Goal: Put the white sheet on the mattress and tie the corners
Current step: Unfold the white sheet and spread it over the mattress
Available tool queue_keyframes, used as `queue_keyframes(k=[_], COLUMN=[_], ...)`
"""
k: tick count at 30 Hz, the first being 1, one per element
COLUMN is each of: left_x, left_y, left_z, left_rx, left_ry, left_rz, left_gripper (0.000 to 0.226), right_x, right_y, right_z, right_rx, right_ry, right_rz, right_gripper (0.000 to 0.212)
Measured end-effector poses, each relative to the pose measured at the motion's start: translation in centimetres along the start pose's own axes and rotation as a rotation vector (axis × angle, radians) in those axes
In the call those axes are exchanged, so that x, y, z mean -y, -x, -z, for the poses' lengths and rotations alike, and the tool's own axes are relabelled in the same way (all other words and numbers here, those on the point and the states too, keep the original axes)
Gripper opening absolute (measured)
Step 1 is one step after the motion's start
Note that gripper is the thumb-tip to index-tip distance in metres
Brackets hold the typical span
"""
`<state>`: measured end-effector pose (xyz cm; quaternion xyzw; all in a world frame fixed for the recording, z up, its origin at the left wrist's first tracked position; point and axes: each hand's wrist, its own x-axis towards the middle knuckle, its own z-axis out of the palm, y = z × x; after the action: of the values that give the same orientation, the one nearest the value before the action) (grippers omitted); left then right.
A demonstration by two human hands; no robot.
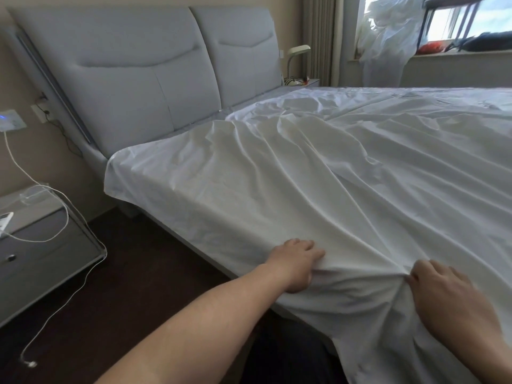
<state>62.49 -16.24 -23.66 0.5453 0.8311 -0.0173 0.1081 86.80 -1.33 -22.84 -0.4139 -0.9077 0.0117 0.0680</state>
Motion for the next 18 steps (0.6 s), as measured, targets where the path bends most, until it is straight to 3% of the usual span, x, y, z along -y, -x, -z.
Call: queue_keyframes(k=[3,6,10,12,13,16,18], left_x=[0.3,0.7,1.0,1.8,2.0,1.6,0.4], left_y=[0.0,0.0,0.6,1.0,1.2,1.4,1.2], left_z=[-0.4,-0.3,-0.3,-0.3,0.0,1.0,1.8], left_rx=[-0.001,0.015,0.031,0.05,0.048,0.068,0.077], left_ry=[-0.021,-0.043,-0.046,-0.036,-0.038,-0.119,-0.14], left_rz=[0.049,0.088,0.128,0.167,0.184,0.234,0.255], left_gripper=[0.06,0.059,0.059,0.058,0.055,0.043,0.036], right_x=[0.2,-0.4,-0.8,-0.6,-0.4,-0.6,-2.3], right_y=[0.2,-0.3,-0.1,-0.2,-0.4,-0.4,-0.4], right_z=[0.5,-0.2,0.1,0.5,0.8,0.9,1.6], right_rx=[0.089,-0.062,0.122,-0.009,0.018,0.313,0.241], right_ry=[-0.009,-0.088,-0.126,-0.185,-0.191,-0.133,-0.283], right_rz=[-0.007,-0.096,-0.073,-0.087,-0.073,0.078,0.052], right_gripper=[0.025,0.026,0.027,0.024,0.022,0.014,0.014])
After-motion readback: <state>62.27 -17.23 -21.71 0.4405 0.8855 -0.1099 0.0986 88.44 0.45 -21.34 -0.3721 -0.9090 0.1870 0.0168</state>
